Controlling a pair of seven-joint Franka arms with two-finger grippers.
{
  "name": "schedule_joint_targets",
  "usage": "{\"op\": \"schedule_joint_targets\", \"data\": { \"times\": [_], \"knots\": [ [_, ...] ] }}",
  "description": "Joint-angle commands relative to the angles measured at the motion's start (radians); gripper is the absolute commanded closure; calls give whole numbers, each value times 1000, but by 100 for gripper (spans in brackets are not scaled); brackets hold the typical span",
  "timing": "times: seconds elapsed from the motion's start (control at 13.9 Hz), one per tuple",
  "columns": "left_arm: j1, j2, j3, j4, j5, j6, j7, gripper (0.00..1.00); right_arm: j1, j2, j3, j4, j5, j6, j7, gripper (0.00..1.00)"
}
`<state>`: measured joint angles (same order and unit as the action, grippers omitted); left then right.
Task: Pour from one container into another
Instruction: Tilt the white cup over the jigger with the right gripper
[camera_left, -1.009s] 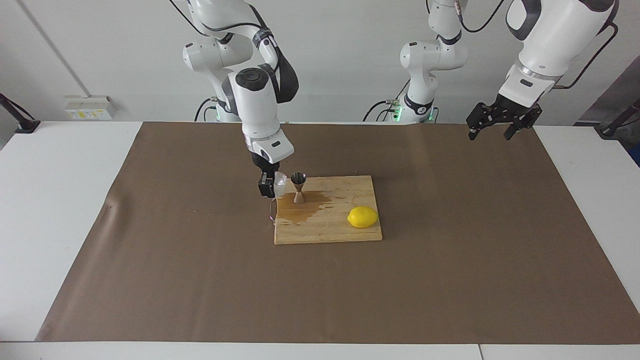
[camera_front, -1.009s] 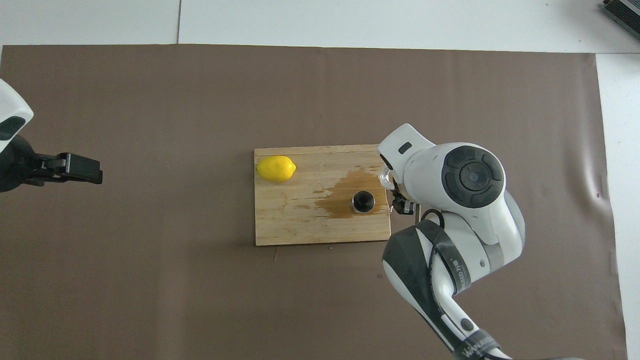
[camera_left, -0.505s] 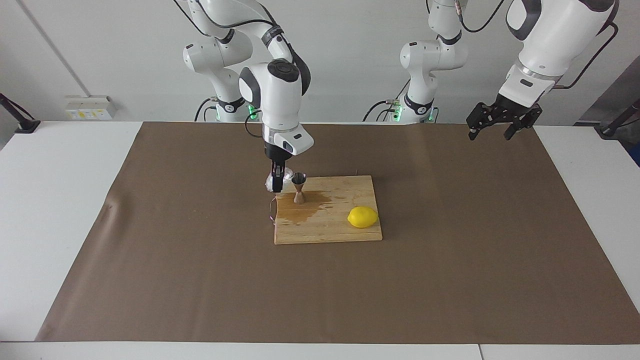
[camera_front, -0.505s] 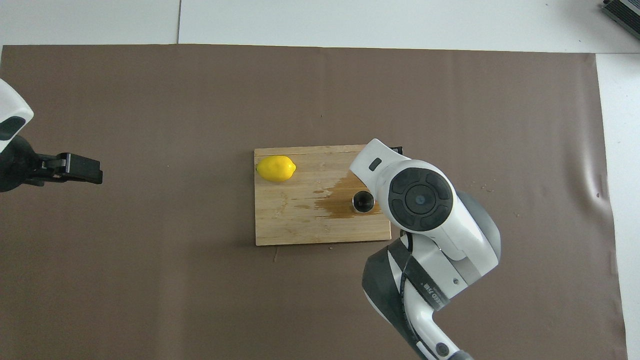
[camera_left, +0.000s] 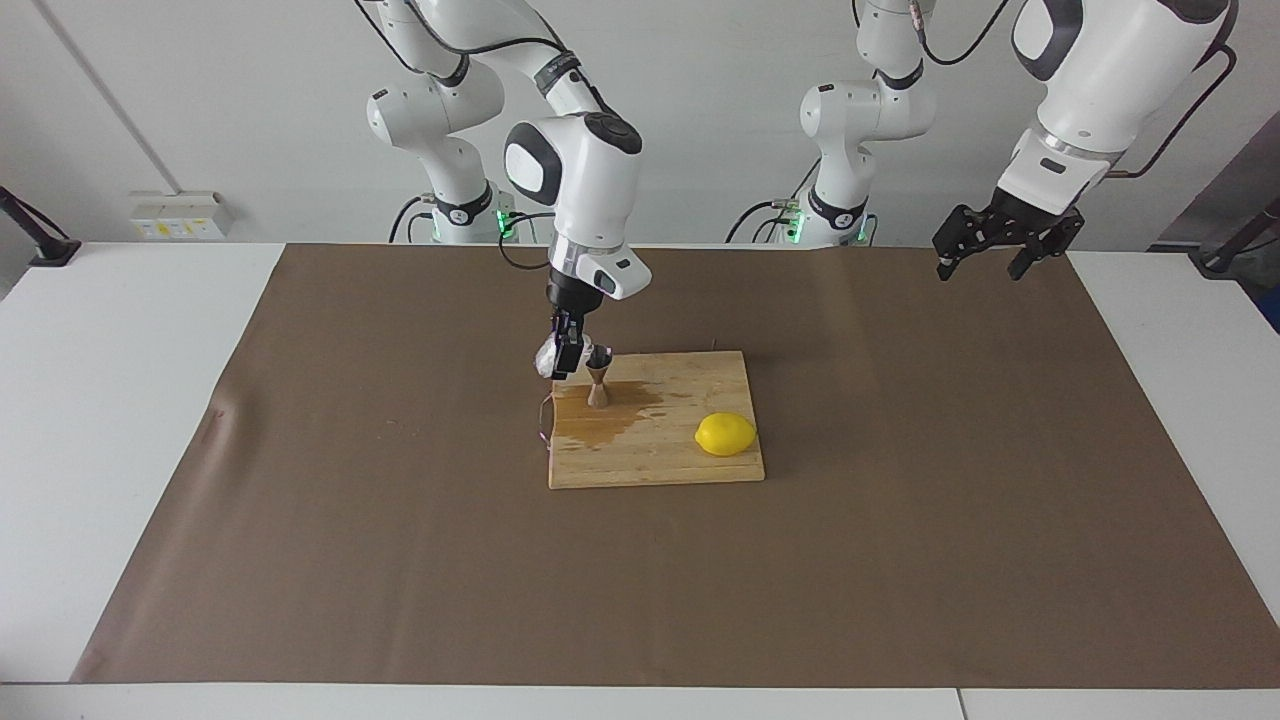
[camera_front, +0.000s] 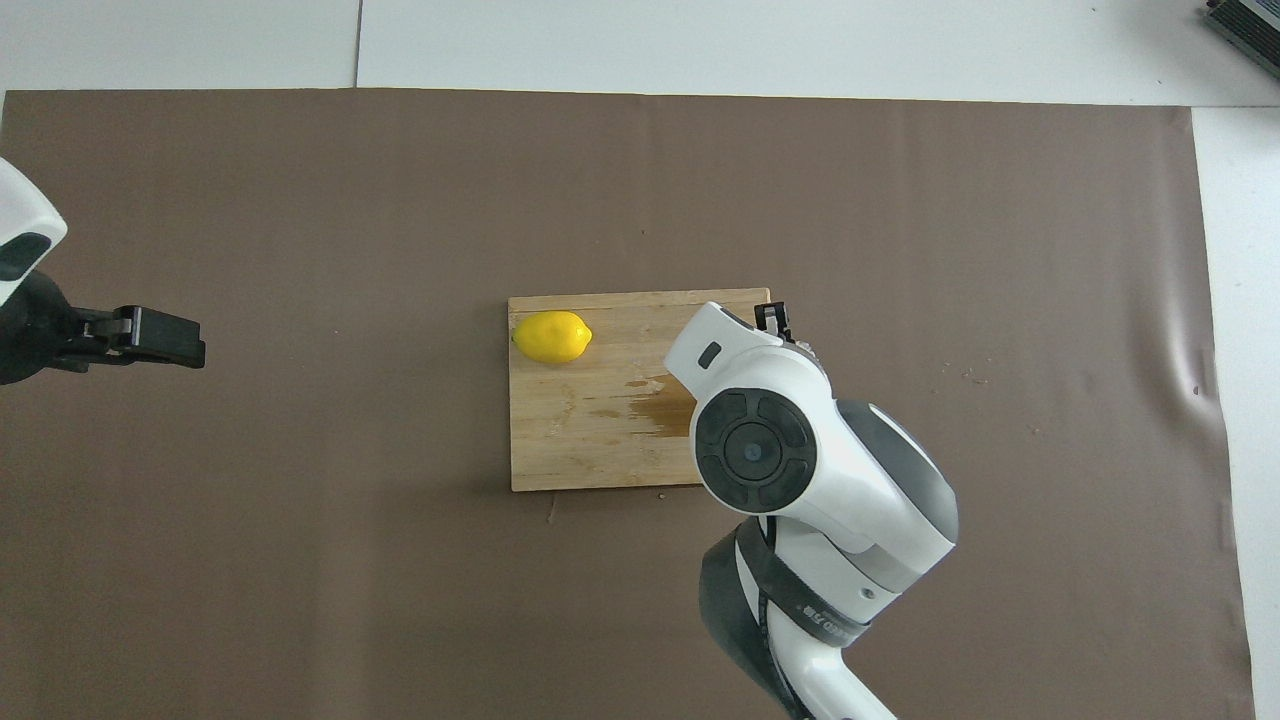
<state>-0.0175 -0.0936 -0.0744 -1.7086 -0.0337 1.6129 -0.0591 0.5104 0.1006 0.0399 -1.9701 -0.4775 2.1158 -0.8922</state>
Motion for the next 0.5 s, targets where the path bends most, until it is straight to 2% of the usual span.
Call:
{"op": "schedule_joint_targets", "data": {
  "times": [0.0, 0.43],
  "knots": [
    [5, -20, 1, -19, -5, -8, 5, 0, 16, 10, 2, 5, -75, -33, 16, 100],
    [5, -20, 1, -19, -5, -8, 5, 0, 23, 16, 3, -26, -151, -23, 16, 100]
  ]
}}
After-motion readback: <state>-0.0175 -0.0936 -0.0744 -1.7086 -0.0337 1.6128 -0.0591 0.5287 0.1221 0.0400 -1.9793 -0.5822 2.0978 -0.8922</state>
